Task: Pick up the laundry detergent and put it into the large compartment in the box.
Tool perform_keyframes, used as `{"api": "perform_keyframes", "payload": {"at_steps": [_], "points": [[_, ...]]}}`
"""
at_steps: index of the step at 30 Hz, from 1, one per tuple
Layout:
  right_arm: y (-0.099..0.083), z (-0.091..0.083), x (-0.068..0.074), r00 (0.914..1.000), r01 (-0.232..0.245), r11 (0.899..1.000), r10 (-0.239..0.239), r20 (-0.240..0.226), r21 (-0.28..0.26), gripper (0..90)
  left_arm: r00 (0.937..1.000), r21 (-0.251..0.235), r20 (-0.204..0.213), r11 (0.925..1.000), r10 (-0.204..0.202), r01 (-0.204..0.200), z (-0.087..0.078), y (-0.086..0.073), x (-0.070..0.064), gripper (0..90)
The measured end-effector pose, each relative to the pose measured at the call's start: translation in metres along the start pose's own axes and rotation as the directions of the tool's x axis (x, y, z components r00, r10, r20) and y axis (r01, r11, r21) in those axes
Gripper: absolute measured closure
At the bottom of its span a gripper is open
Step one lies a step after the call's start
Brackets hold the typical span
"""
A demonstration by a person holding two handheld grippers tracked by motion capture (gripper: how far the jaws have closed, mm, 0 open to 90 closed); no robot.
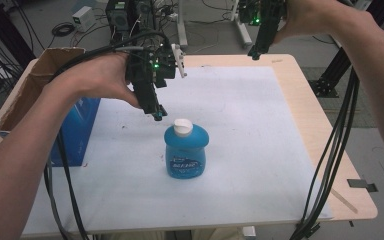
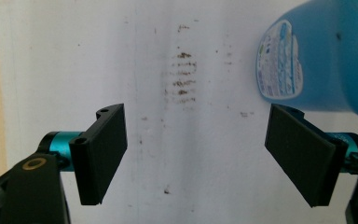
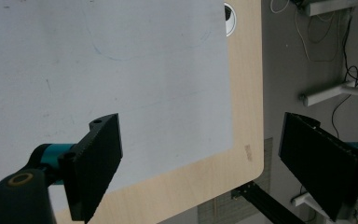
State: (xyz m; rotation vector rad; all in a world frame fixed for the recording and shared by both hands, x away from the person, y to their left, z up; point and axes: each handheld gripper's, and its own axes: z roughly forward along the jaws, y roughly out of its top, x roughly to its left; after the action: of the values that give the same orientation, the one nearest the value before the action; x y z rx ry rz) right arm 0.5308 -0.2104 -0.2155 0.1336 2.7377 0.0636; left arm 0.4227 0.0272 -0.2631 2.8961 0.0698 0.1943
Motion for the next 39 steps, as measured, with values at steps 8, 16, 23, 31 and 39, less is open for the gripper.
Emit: {"api": "perform_keyframes", "payload": {"at_steps": [8,16,23,31,39], "points": [[0.002,0.002,0.003,1.0,0.002,1.0,-0.002,-0.004,0.0,12.6,0.9999,-0.009,0.013,1.0,0.004,-0.004,-0.005,-0.012,-0.019,21.0],[0.004,0.0,0.005,1.0,0.005,1.0,-0.005,0.008,-0.004,12.6,0.9996,-0.006,0.027,0.9999,0.012,-0.011,-0.008,-0.018,-0.032,21.0],[0.005,0.0,0.006,0.9999,0.01,1.0,-0.01,0.008,0.001,12.6,0.997,-0.022,0.071,0.9993,0.031,-0.03,-0.008,-0.015,-0.048,21.0],[0.004,0.0,0.007,0.9999,0.012,1.0,-0.012,0.007,0.002,12.6,0.9951,-0.038,0.085,0.9981,0.051,-0.048,-0.008,-0.005,-0.058,20.9],[0.006,0.001,0.008,0.9999,0.014,1.0,-0.014,0.007,0.004,12.6,0.9931,-0.037,0.097,0.9973,0.067,-0.064,-0.003,0.007,-0.064,20.9]]}}
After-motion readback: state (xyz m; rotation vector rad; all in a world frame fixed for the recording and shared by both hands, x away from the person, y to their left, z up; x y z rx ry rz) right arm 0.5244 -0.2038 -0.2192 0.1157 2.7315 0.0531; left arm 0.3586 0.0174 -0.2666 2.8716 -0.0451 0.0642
